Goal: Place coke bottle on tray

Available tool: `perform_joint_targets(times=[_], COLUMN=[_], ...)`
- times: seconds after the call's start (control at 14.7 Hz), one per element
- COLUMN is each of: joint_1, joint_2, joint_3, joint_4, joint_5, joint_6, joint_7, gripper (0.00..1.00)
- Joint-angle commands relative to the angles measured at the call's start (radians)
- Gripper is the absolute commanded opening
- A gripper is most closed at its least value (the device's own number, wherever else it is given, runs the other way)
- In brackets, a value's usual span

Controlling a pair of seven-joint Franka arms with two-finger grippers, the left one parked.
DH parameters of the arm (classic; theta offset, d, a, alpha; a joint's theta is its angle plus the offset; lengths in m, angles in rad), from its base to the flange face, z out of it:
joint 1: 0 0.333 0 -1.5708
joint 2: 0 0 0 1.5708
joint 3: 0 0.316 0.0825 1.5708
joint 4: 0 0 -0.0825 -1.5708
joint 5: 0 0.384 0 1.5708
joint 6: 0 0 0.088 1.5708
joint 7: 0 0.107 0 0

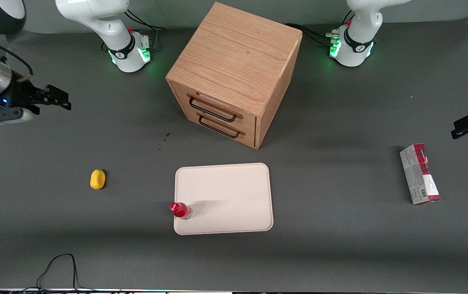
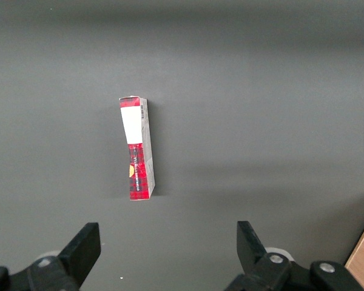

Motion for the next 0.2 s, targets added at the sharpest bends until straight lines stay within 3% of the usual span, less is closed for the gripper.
perform_joint_targets(times=[0.0, 0.14], joint_1=[0.026, 0.021], joint_2=[-0.012, -0.01], joint_3=[-0.024, -0.024], joint_4=[0.009, 0.028], joint_5=[0.01, 0.01], joint_6=[-0.004, -0.012], joint_7=[-0.012, -0.012], gripper=[1.0, 1.0])
